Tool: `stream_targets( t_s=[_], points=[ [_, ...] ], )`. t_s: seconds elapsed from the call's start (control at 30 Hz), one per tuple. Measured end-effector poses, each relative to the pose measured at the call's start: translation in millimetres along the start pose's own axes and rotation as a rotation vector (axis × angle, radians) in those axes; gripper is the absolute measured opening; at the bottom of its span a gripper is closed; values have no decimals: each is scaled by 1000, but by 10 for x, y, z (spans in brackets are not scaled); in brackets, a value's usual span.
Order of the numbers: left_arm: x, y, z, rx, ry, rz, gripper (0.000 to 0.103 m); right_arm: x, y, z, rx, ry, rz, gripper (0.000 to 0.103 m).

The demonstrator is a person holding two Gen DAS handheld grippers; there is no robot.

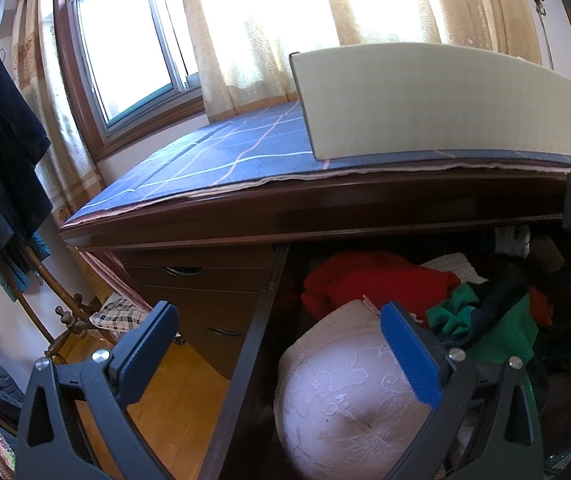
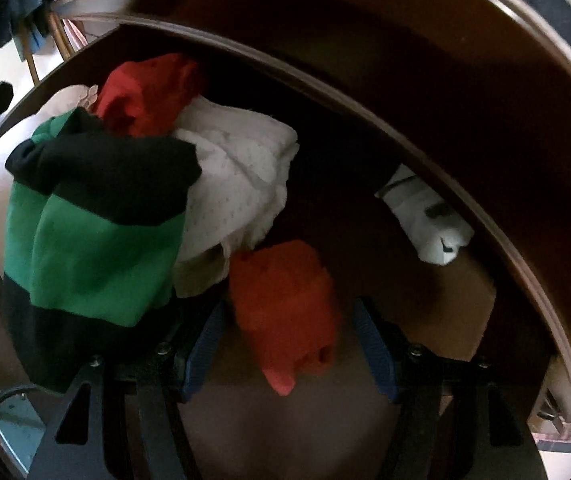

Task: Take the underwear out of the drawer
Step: 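Grasp the small red-orange sock with the right gripper, then carry the red sock up and drop it into the cream box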

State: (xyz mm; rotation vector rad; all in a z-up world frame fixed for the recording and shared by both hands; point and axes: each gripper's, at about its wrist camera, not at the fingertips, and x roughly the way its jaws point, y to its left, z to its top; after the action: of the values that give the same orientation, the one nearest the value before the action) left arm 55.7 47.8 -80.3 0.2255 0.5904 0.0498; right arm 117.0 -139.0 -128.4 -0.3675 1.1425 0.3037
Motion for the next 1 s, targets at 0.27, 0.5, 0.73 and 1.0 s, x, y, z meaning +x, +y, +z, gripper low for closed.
stream_targets(
  t_s=[0.27,0.5,0.73,1.0],
  points=[
    [-1,5,-3,4,3,5,103,51,7,-43,-8,-6,-23,41],
    [-3,7,-2,4,3,6,103,-272,-29,-162,10,-84,-59,31],
    [2,11,0,3,4,9,103,-1029,-89,-339,109,-302,-31,31],
    [-2,24,-3,7,2,9,103,-1609,-193,-119,233,-495,8,31]
  ],
)
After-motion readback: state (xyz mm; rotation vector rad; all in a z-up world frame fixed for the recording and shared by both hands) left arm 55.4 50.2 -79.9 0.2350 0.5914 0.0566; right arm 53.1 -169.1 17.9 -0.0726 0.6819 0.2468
